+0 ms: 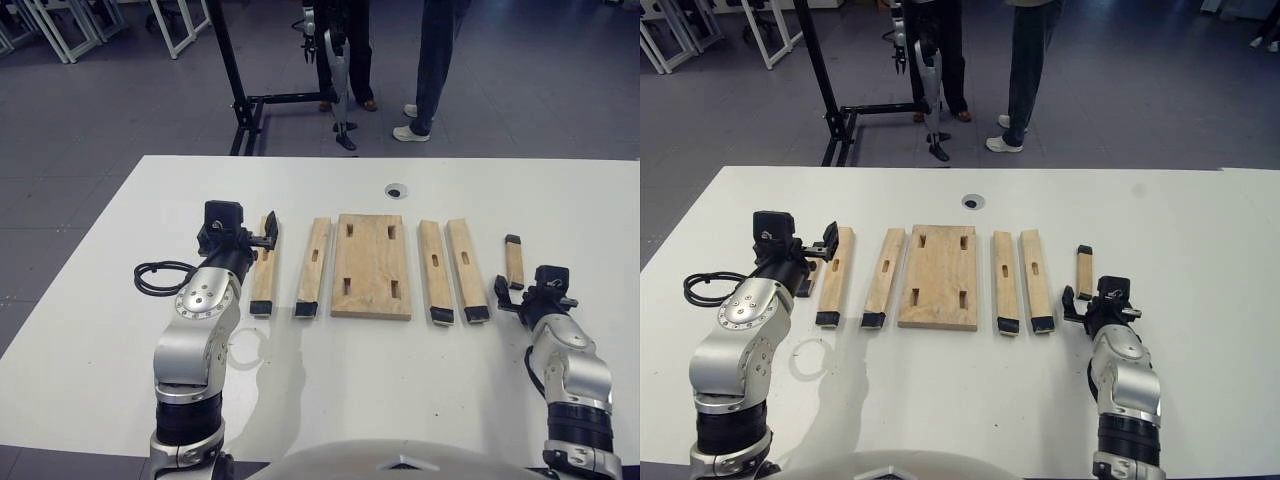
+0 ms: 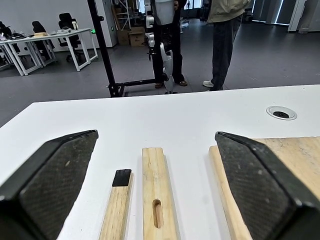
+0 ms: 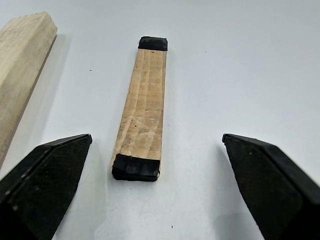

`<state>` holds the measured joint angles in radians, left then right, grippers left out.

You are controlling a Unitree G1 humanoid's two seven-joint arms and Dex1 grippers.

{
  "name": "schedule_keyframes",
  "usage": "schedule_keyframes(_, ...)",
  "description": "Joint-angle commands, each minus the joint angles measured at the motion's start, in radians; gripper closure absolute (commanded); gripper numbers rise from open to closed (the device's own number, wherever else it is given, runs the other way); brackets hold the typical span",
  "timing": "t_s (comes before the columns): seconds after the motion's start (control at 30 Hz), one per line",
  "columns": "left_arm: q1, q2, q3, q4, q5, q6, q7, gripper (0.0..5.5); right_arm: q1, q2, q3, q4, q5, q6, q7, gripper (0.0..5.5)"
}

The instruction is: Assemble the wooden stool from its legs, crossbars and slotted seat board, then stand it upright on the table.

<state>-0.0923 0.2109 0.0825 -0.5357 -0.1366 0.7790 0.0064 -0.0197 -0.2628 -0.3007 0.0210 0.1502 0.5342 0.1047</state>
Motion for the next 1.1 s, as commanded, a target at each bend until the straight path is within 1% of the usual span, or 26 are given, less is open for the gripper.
schedule_keyframes(0.03, -0.013, 0.003, -0.003, -0.007, 0.009, 0.013, -0.008, 1.13, 0.044, 0.027, 0.014, 0.082, 0.032, 0.115, 0.02, 0.67)
schedule_keyframes(0.13, -0.013, 0.001, -0.001, -0.007, 0.011, 0.014, -0.006, 1.13, 0.062, 0.012, 0.033, 0.109, 0.024, 0.104, 0.033, 0.67)
schedule_keyframes(0.23, -0.012, 0.0, -0.001, -0.008, 0.012, 0.015, -0.006, 1.13, 0.07, -0.002, 0.048, 0.115, 0.016, 0.094, 0.043, 1.21)
schedule_keyframes(0.43, -0.005, -0.005, -0.001, 0.001, 0.013, 0.01, -0.004, 1.13, 0.088, -0.007, 0.069, 0.106, 0.01, 0.081, 0.04, 2.51)
schedule_keyframes(0.6, -0.006, -0.008, -0.003, 0.002, 0.016, 0.011, -0.002, 1.13, 0.082, -0.012, 0.054, 0.132, 0.014, 0.062, 0.027, 3.33)
schedule_keyframes(0.67, -0.006, -0.008, -0.004, 0.002, 0.016, 0.011, -0.002, 1.13, 0.075, -0.011, 0.041, 0.154, 0.016, 0.051, 0.019, 3.78)
schedule_keyframes(0.77, -0.01, -0.007, -0.003, 0.006, 0.017, 0.01, -0.003, 1.13, 0.067, -0.01, 0.03, 0.186, 0.015, 0.031, 0.012, 4.2)
schedule_keyframes(0.97, 0.002, -0.008, 0.003, 0.018, 0.006, 0.012, -0.013, 1.13, 0.06, -0.011, 0.026, 0.152, 0.021, 0.002, 0.024, 4.2)
schedule_keyframes(1.1, -0.013, 0.01, 0.021, 0.046, 0.0, -0.001, -0.03, 1.13, -0.049, -0.067, -0.007, 0.067, 0.025, -0.03, 0.02, 4.2)
